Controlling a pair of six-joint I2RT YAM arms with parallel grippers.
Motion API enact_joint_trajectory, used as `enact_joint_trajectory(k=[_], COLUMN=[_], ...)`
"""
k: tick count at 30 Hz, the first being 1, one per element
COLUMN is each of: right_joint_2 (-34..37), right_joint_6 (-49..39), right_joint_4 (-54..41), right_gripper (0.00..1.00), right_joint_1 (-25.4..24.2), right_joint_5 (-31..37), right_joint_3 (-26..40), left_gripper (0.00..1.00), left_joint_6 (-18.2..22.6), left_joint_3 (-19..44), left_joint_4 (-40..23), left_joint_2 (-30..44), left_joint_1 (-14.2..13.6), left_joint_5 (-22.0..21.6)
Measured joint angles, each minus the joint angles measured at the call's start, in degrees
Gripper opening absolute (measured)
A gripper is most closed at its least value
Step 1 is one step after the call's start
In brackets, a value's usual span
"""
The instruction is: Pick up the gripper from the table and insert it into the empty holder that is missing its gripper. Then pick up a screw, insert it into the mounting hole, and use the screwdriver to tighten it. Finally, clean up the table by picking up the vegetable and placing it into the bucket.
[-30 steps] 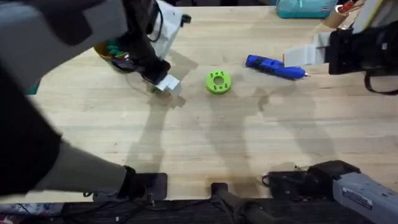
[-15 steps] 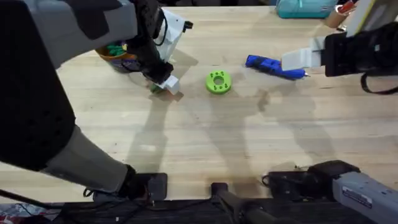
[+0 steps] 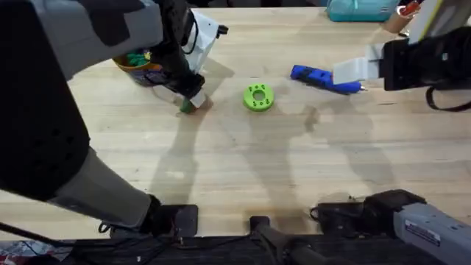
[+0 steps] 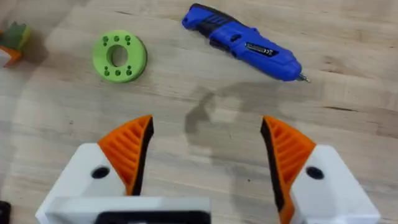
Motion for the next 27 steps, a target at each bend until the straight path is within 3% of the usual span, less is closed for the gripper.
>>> enact_joint_trajectory(k=[27], right_joint_2=[0.0], right_joint_6=[0.0], right_joint_4=[0.0], right_gripper=[0.997], right_joint_1=[0.0], right_joint_5=[0.0], right_joint_3=[0.0], left_gripper=[0.134], left_joint_6=[-0.1], left_joint_3=[0.0], left_joint_4=[0.0], left_joint_2=[0.0], left_joint_1=[0.0], left_joint_5=[0.0])
